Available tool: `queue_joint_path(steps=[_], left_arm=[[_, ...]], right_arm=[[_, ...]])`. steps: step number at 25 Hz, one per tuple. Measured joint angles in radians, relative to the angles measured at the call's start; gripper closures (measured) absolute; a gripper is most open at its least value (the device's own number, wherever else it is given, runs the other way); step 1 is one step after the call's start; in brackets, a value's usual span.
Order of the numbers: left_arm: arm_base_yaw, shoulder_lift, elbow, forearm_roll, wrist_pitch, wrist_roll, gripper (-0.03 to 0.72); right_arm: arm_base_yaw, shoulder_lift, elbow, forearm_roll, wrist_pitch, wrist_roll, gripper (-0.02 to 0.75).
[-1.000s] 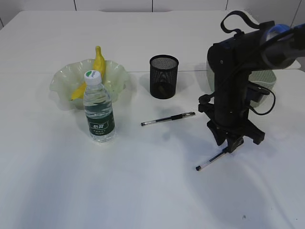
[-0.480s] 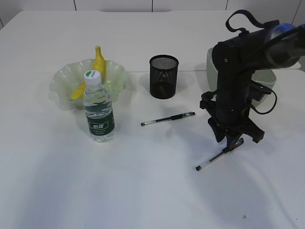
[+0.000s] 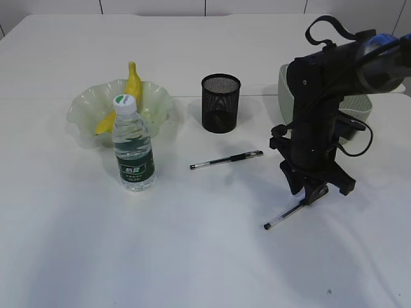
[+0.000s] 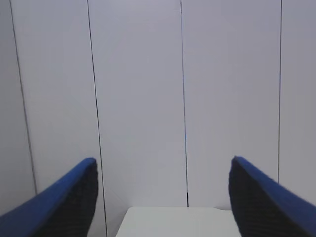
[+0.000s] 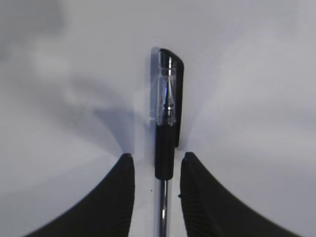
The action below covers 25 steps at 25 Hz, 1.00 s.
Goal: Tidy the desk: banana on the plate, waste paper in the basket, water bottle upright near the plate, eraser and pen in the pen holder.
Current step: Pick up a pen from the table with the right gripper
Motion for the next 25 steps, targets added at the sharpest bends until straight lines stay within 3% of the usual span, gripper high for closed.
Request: queue_joint_path(steps=[25], left_arm=[[0.0, 0.0, 0.0, 0.0, 0.0, 0.0, 0.099]], right_arm=[[-0.016, 0.011, 0.0, 0.024, -0.013, -0.006, 0.498]])
